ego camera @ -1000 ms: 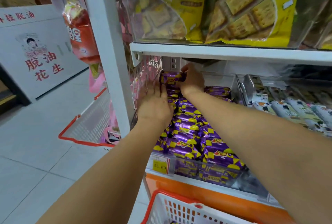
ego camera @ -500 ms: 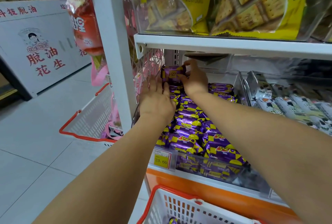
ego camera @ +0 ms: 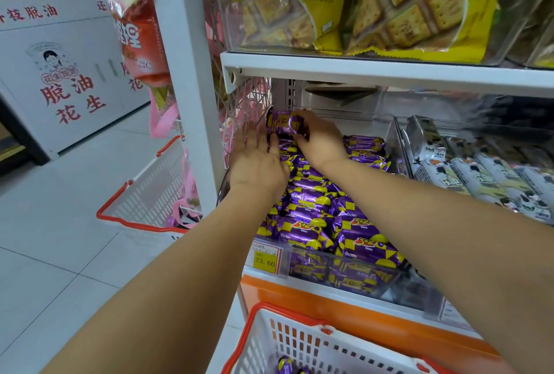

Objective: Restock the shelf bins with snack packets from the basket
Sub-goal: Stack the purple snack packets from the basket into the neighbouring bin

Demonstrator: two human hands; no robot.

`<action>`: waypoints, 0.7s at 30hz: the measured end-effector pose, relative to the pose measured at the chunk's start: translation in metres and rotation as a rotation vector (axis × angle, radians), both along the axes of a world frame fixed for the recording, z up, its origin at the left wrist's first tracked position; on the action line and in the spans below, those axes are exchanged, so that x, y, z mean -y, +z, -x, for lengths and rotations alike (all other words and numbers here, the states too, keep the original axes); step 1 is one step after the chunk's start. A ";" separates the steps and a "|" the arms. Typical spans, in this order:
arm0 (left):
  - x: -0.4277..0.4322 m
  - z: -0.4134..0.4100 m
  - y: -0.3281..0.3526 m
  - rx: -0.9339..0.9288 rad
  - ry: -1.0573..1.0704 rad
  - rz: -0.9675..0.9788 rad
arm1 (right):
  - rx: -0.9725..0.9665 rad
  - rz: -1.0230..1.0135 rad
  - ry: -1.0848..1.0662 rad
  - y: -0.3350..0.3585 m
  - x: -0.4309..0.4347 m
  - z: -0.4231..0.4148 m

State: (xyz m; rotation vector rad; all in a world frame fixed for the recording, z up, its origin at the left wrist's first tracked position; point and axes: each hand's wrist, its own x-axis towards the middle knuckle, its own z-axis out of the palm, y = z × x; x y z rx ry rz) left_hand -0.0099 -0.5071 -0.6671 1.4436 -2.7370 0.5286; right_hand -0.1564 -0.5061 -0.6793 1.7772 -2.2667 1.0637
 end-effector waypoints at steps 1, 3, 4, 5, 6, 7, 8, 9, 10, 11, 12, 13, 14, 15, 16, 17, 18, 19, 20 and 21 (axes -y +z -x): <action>0.000 -0.001 0.000 -0.004 -0.001 0.001 | 0.009 -0.014 0.003 0.000 0.001 0.000; 0.001 -0.001 -0.001 -0.013 -0.004 0.000 | 0.051 -0.038 0.012 0.001 0.002 0.001; 0.001 -0.001 -0.001 -0.015 -0.006 -0.001 | 0.084 -0.050 0.016 0.003 0.003 0.001; 0.001 -0.001 -0.002 -0.017 -0.006 -0.002 | 0.135 -0.059 0.015 0.004 0.004 0.001; 0.001 -0.001 -0.002 -0.023 -0.008 -0.001 | 0.206 -0.062 0.004 0.007 0.005 0.000; 0.001 -0.001 -0.002 -0.029 -0.010 0.000 | 0.292 -0.061 -0.012 0.010 0.006 -0.001; 0.001 -0.001 -0.002 -0.032 -0.012 0.002 | 0.361 -0.059 -0.036 0.013 0.008 -0.002; 0.001 -0.001 -0.002 -0.031 -0.014 0.007 | 0.398 -0.054 -0.061 0.014 0.011 -0.002; 0.001 -0.001 -0.003 -0.030 -0.015 0.010 | 0.401 -0.052 -0.088 0.016 0.015 -0.003; 0.002 -0.001 -0.003 -0.033 -0.016 0.013 | 0.397 -0.048 -0.113 0.016 0.018 -0.003; 0.002 -0.001 -0.003 -0.038 -0.017 0.012 | 0.393 -0.041 -0.138 0.016 0.020 -0.004; 0.003 0.000 -0.003 -0.045 -0.017 0.011 | 0.400 -0.031 -0.157 0.015 0.022 -0.004; 0.003 0.000 -0.003 -0.053 -0.017 0.009 | 0.398 -0.015 -0.168 0.014 0.023 -0.005; 0.004 0.000 -0.004 -0.057 -0.017 0.007 | 0.375 0.010 -0.173 0.012 0.024 -0.005; 0.004 0.000 -0.004 -0.058 -0.017 0.007 | 0.334 0.038 -0.177 0.010 0.023 -0.006; 0.004 0.000 -0.004 -0.055 -0.018 0.009 | 0.291 0.067 -0.178 0.008 0.023 -0.006; 0.004 0.000 -0.004 -0.052 -0.018 0.012 | 0.261 0.090 -0.181 0.006 0.021 -0.007; 0.003 0.000 -0.004 -0.049 -0.017 0.015 | 0.246 0.108 -0.184 0.005 0.021 -0.006; 0.003 0.000 -0.004 -0.046 -0.016 0.016 | 0.240 0.118 -0.188 0.004 0.020 -0.006; 0.003 0.000 -0.004 -0.043 -0.016 0.016 | 0.241 0.122 -0.191 0.003 0.020 -0.006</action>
